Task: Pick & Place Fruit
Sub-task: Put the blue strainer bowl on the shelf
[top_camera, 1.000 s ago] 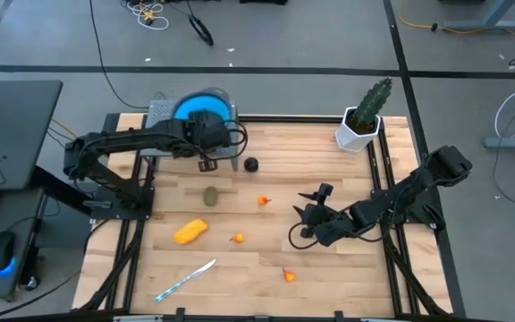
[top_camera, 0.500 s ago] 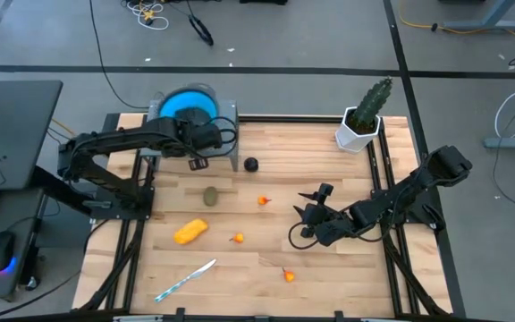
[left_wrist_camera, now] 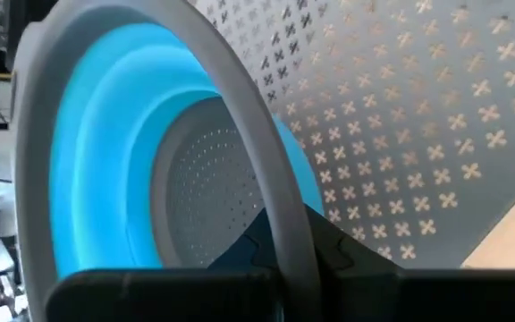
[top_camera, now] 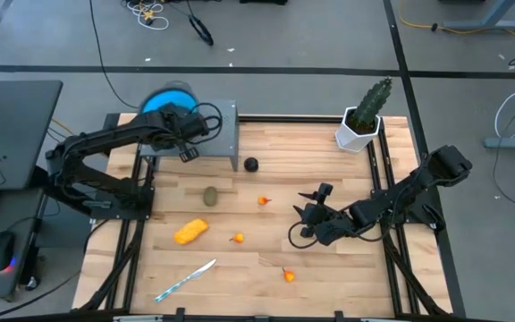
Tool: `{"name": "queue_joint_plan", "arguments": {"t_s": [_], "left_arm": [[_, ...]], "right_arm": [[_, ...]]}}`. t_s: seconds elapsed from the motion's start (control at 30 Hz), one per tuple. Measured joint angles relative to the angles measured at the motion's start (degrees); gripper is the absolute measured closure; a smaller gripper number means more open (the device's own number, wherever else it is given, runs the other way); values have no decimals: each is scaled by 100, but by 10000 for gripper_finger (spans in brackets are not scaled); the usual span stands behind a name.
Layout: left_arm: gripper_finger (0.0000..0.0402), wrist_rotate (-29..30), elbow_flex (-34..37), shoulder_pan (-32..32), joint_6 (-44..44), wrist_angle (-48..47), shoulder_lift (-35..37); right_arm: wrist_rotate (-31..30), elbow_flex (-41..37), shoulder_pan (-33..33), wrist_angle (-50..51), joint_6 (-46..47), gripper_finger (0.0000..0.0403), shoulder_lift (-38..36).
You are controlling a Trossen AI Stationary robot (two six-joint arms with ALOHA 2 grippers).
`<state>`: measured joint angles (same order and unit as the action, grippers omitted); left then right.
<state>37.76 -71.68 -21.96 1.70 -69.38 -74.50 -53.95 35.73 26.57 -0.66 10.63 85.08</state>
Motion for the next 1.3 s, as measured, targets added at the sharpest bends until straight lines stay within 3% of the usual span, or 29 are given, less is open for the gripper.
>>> {"name": "queue_joint_plan", "arguments": {"t_s": [0.23, 0.43, 0.7, 1.0, 1.3], "left_arm": [[368, -510, -2, -381, -139, 74, 8], [391, -536, -2, -417, -147, 68, 8], [368, -472, -2, -417, -221, -146, 6], [391, -621, -2, -417, -425, -302, 4], [329, -824, -2, -415, -661, -278, 4]], "right_arm": [[2, 0, -20, 28, 0, 183, 0], [19, 0, -20, 41, 1, 183, 0], [20, 0, -20, 41, 3, 183, 0], [57, 0, -20, 41, 3, 183, 0], [57, 0, -20, 40, 3, 183, 0]]}}
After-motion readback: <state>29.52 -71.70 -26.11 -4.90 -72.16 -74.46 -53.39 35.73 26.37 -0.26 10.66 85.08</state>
